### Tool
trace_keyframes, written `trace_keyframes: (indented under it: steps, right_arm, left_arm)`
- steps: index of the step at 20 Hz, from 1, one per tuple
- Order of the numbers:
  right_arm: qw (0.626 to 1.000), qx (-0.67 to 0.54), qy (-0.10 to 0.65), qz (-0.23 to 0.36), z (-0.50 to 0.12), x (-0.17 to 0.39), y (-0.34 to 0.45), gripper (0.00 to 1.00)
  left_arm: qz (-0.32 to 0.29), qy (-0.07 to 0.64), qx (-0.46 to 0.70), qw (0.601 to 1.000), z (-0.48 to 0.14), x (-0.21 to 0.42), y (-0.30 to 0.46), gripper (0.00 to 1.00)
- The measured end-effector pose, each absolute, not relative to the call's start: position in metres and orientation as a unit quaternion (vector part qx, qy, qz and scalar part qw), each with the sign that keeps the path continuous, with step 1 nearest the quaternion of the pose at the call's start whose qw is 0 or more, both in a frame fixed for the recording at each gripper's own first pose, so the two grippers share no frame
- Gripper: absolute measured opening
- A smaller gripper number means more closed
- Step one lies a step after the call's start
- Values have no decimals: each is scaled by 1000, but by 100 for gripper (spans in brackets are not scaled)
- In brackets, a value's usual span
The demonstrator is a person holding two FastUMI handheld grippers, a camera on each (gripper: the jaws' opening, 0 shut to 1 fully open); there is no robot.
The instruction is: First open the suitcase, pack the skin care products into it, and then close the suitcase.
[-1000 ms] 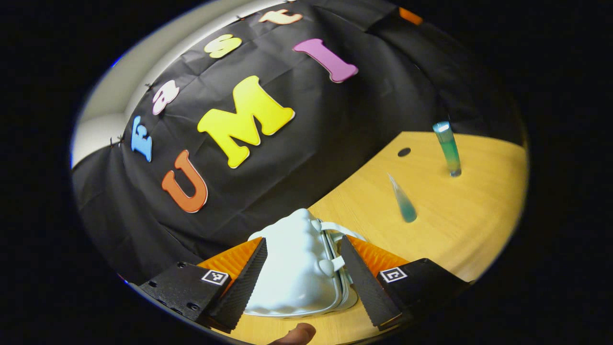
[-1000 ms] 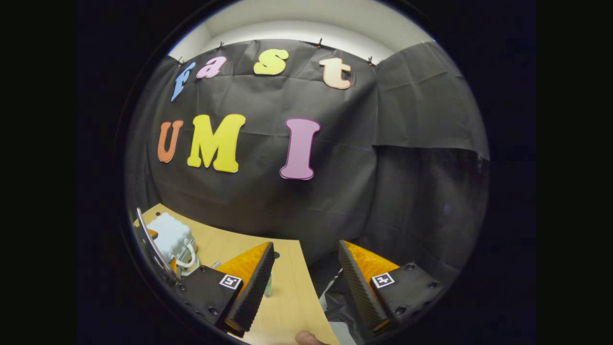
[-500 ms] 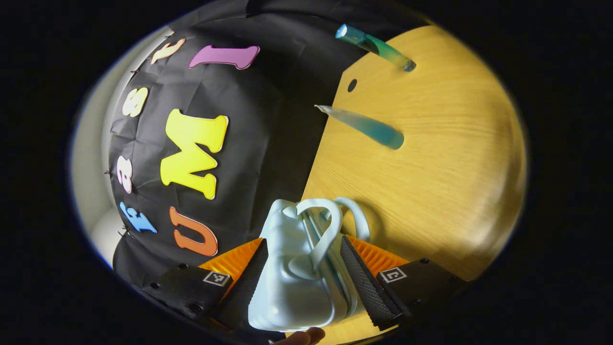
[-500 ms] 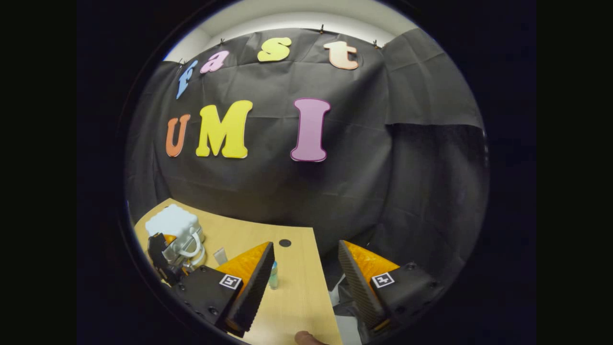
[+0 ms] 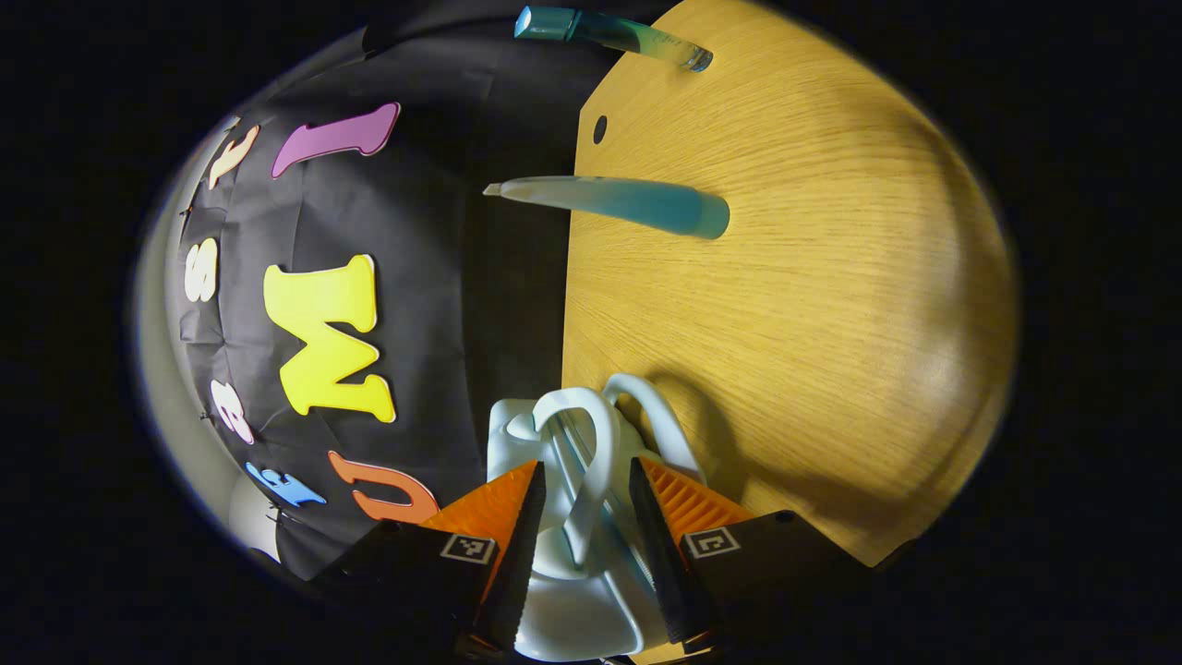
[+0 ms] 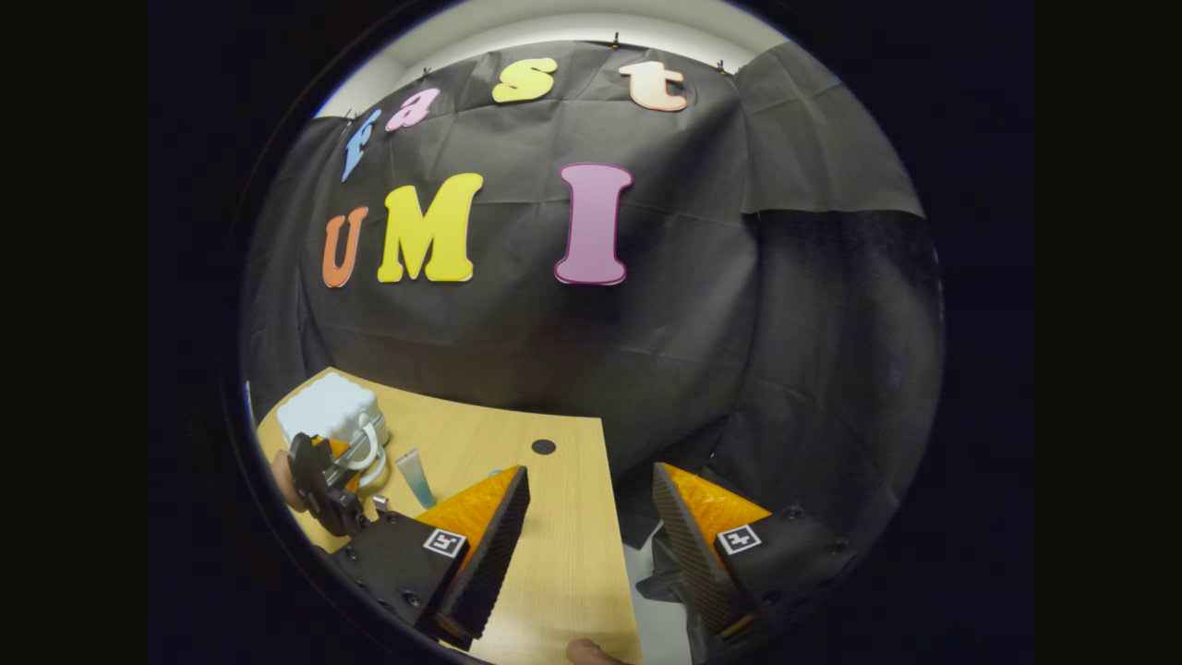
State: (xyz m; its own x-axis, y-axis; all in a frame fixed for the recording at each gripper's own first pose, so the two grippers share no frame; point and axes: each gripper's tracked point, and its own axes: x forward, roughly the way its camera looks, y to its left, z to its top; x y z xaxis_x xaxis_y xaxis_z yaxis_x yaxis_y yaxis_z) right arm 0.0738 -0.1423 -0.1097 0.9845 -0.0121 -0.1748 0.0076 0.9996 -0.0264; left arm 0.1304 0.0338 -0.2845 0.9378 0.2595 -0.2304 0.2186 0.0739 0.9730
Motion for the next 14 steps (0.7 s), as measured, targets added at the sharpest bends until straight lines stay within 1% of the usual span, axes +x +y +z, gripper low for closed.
trace_keyframes:
  steps: [1, 2, 3, 4, 5, 8, 11, 13, 14]
  right_arm:
    - [996, -13, 90, -2, -112, 73, -138, 80]
    - [996, -14, 92, 0, -112, 70, -133, 80]
    - [996, -17, 93, 1, -112, 69, -128, 80]
    - [995, -21, 93, 0, -111, 68, -124, 80]
    - [995, -24, 94, -1, -111, 67, -118, 80]
    - [995, -31, 95, -11, -105, 64, -102, 80]
    - [995, -36, 89, -25, -92, 58, -84, 80]
    - [995, -28, 93, -35, -87, 54, -71, 80]
    - [995, -24, 89, -42, -81, 51, -67, 80]
  left_arm:
    - [11, 176, 678, 713, -285, 131, 32, 57]
    - [5, 182, 677, 713, -289, 132, 33, 52]
    - [2, 191, 679, 709, -290, 132, 34, 39]
    - [-1, 196, 679, 708, -291, 131, 38, 35]
    - [-4, 194, 678, 709, -289, 131, 38, 26]
    - [-14, 195, 672, 714, -286, 132, 39, 18]
    - [-17, 188, 652, 734, -282, 131, 38, 6]
    - [-23, 186, 633, 751, -273, 130, 43, 4]
    - [-26, 189, 614, 766, -267, 128, 49, 4]
